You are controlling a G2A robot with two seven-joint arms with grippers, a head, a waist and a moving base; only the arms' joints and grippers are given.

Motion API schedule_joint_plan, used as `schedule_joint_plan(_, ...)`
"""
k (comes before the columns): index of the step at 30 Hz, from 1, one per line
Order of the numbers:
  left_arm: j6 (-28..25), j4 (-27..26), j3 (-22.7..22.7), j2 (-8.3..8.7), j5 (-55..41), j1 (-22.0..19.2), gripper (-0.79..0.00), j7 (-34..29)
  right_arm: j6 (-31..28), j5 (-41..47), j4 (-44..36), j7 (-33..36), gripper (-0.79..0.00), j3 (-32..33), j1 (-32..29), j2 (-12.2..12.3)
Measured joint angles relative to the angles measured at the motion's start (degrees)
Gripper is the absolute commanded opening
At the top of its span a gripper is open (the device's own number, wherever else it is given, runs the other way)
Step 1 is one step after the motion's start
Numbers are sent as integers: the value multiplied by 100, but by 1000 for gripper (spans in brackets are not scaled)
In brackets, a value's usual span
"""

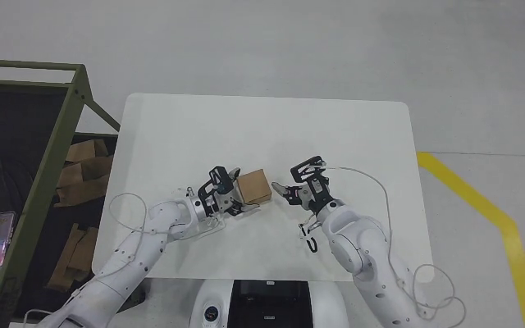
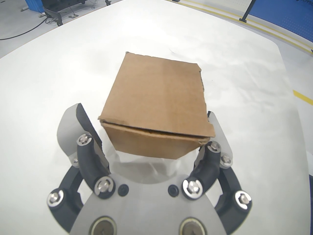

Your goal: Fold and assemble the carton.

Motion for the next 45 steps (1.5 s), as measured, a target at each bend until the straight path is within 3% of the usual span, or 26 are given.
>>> schedule_joint_plan(8,305,4,66,-77,-137,-9,-3,-84,-6,-5,-19,-11,0,23,-21,2)
schedule_joint_plan(13,386,15,79,-112,-207,-6,-142,-119,-14,-24,-26,-20,0,31,-32,4)
schedule_joint_plan(14,393,17,79,-117,-212,-4,-206,-119,-11,-27,-27,-17,0,31,-32,4)
schedule_joint_plan(18,403,25,70,-132,-225,1,-332,-112,-2,-35,-20,13,0,16,-19,0)
schedule_joint_plan(23,382,25,34,-141,-222,17,-363,-82,-4,-36,-14,29,0,6,-3,-4)
schedule_joint_plan(28,367,-2,-15,-145,-215,46,-326,-57,-6,-42,-7,36,0,-3,7,-7)
schedule_joint_plan(30,355,-15,-40,-145,-217,63,-252,-53,-7,-42,-5,39,0,-5,10,-8)
schedule_joint_plan(32,341,-27,-56,-146,-220,75,-49,-55,-7,-42,-3,39,0,-7,12,-9)
schedule_joint_plan(33,327,-33,-64,-147,-220,81,0,-59,-7,-42,0,41,0,-9,13,-10)
schedule_joint_plan(45,73,-58,-182,-127,-121,143,0,-32,-78,47,129,161,0,-22,110,-20)
